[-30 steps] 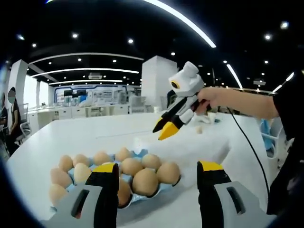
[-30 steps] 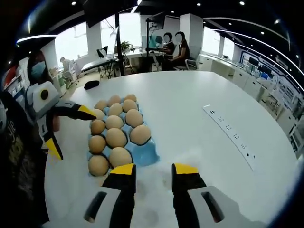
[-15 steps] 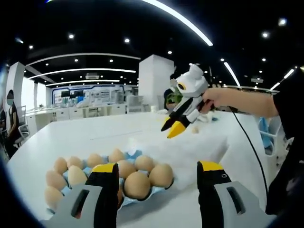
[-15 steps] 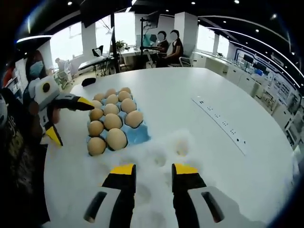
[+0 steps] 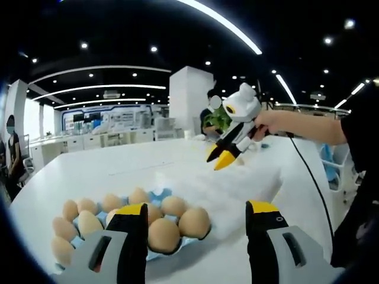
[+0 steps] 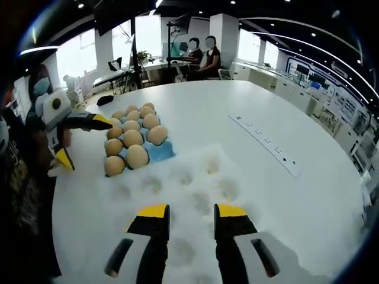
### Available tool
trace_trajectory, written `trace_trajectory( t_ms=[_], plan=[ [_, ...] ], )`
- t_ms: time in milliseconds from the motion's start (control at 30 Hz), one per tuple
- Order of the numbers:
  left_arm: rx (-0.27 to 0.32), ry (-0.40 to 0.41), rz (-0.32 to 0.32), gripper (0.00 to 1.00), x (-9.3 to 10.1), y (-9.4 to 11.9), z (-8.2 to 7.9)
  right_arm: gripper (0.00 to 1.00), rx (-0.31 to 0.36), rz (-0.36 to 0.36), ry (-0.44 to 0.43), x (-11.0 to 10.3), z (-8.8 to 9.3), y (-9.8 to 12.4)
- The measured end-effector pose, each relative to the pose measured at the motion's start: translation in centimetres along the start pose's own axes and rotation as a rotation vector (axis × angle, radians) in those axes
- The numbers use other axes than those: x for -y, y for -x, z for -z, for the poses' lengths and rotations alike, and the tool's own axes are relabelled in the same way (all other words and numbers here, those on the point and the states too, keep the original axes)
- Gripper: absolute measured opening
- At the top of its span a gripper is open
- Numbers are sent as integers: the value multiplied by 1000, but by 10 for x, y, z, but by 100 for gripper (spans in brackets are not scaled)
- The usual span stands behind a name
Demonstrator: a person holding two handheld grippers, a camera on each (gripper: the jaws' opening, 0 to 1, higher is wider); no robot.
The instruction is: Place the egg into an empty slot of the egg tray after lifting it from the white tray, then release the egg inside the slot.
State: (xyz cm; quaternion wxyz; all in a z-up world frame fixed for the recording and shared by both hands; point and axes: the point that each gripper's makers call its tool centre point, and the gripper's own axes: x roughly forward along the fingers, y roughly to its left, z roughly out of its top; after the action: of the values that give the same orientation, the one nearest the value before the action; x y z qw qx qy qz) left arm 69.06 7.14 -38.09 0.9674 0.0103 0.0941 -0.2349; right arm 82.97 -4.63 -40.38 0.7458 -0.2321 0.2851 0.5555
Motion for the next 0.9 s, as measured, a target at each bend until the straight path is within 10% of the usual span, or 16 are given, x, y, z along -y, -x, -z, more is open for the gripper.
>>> trace_trajectory(
  t_ms=[900],
  plan=[
    [-24,-20,37,68,29,-24,-5,31,2,75,-54,29,46,42]
  ],
)
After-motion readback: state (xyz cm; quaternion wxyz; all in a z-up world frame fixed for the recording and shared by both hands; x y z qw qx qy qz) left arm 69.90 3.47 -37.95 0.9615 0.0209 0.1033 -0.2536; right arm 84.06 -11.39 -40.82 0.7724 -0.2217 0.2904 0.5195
